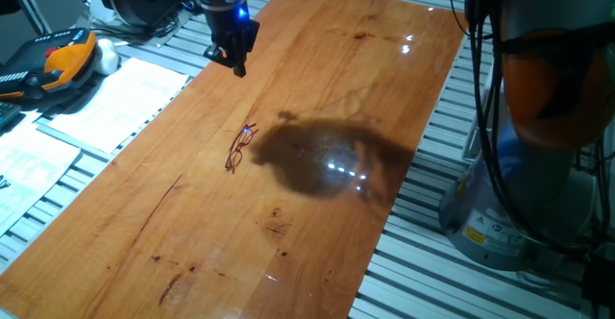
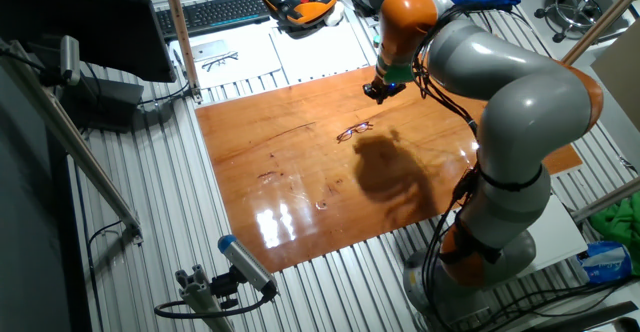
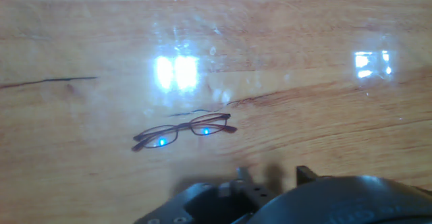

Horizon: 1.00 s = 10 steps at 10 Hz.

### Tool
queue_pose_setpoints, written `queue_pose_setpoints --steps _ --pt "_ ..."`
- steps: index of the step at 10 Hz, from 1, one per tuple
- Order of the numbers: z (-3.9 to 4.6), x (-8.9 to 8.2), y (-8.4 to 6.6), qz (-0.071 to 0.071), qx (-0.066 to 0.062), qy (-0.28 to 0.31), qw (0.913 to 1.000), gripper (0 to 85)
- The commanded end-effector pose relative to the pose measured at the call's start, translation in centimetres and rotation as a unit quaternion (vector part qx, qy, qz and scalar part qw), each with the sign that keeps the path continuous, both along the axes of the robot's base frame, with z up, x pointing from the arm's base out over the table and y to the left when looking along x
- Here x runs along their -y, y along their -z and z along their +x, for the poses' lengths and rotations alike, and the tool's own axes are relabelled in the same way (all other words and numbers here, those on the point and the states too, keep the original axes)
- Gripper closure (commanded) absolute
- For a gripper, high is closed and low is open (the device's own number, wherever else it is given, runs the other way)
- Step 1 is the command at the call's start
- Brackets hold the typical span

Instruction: Unfold the leg of the glasses (with one hand)

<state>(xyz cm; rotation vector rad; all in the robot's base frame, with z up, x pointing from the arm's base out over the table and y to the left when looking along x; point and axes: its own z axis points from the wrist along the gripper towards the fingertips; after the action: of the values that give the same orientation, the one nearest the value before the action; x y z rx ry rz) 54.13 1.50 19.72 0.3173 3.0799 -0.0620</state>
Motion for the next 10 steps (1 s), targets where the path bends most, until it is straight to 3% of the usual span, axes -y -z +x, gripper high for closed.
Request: queue_pose_setpoints --steps 1,5,8,10 --pt "0.22 -0.2 0.4 0.002 0.002 0.013 0.9999 85.0" --pt "0.26 -1.8 1.8 -0.008 0.012 0.072 0.9973 85.0" --pt "0.27 -2.6 2.5 0.007 0.015 0.126 0.9918 85.0" --pt "0.22 -3.1 2.9 0.002 0.019 0.152 0.9882 85.0"
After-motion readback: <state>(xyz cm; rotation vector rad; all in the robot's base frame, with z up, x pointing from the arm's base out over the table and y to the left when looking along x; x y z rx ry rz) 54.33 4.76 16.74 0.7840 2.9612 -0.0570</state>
